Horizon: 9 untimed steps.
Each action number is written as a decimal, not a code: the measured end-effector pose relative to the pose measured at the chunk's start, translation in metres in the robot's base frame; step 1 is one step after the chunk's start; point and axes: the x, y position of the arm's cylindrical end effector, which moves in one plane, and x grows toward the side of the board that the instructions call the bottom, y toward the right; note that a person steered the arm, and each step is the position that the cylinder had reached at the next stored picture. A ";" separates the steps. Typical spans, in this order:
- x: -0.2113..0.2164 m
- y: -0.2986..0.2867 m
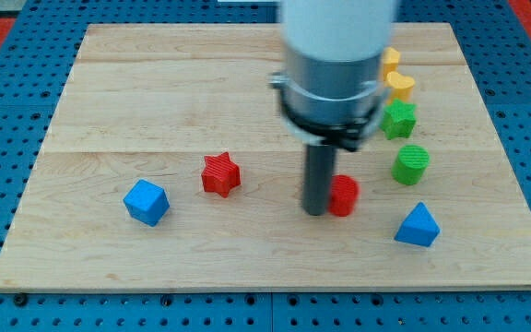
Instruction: Place red circle between green circle and blue triangle
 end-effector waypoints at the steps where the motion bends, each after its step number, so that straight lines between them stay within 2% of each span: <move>1: 0.000 0.035; 2: -0.005 -0.031; 3: -0.021 -0.015; 4: -0.034 0.025; 5: -0.032 0.050; 8: -0.017 0.056; 9: -0.017 0.034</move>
